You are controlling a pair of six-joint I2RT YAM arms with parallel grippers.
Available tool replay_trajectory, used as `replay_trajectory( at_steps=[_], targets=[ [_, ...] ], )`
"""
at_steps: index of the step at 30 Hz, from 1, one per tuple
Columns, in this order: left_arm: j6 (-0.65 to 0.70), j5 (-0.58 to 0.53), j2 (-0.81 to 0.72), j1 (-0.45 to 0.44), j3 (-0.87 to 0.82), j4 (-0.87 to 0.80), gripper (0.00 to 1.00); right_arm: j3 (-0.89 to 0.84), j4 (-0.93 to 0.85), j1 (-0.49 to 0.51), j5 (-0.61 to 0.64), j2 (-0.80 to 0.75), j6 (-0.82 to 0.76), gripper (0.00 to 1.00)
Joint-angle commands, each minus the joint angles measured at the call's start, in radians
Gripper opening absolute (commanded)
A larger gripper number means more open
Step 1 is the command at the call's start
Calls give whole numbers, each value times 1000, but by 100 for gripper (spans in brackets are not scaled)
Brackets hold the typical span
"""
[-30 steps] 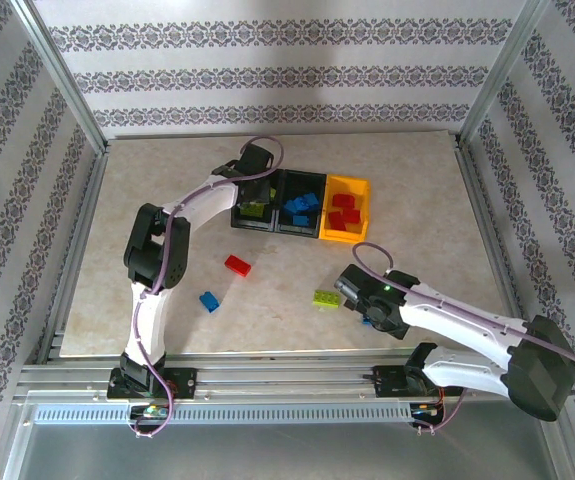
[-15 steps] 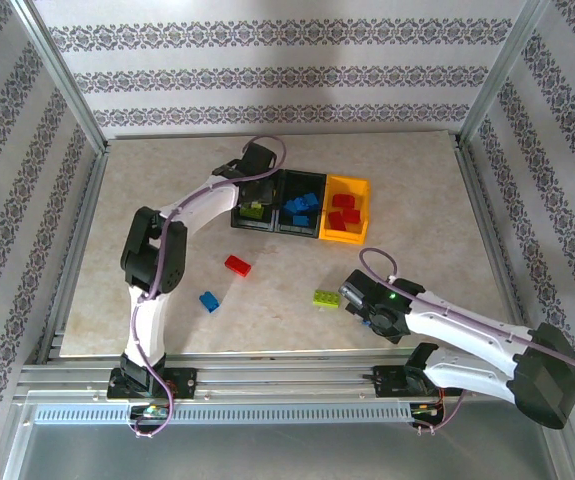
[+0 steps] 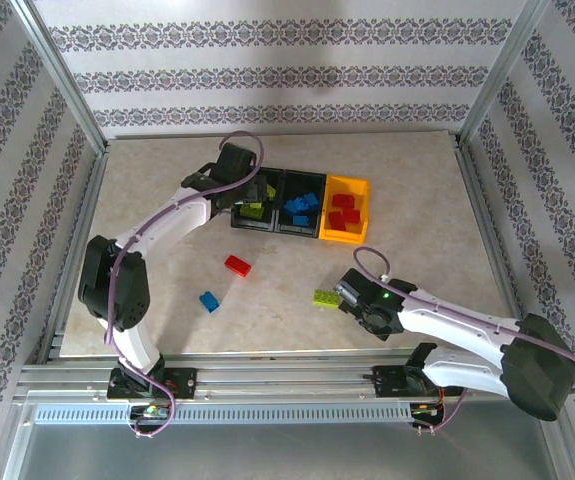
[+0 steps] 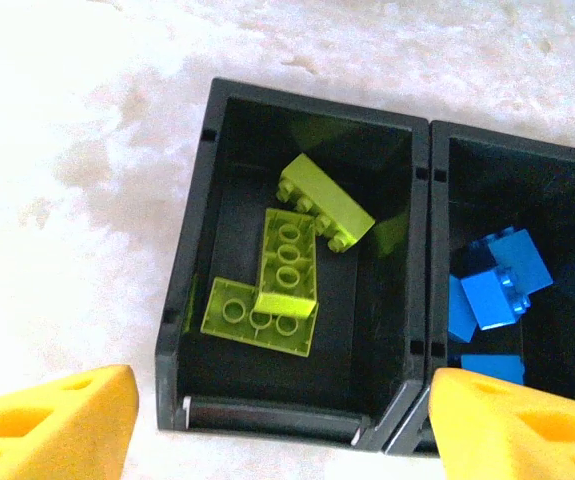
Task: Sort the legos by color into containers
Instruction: Pick up the lego from the bottom-right of the table.
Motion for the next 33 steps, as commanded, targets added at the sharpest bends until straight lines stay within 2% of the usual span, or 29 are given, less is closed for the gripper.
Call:
replay_trajectory(
  at_steps=[1, 3, 4, 10, 16, 25, 33],
  targets=[
    [-23, -36, -59, -9, -48, 47, 87, -16, 51, -22, -6, 15, -19, 79],
    [-32, -49, -85, -7, -77, 58, 98, -11, 66, -47, -5, 21, -41, 78],
    [-35, -57, -99, -8, -93, 64, 100, -10, 77, -61, -3, 24, -58, 77],
    [-46, -110, -159, -6, -157, 77, 100, 11, 92, -127, -25, 43, -148, 65],
    [-71, -126, -204, 11, -208, 88, 100, 2, 66, -146, -75, 60, -193, 58],
    [-143, -65, -256, 62, -286, 134, 100, -9, 58, -159, -142, 103, -252, 51],
    [-249, 16, -325, 178, -408, 176, 100, 19, 89, -171, -169, 176, -305, 32]
  ],
)
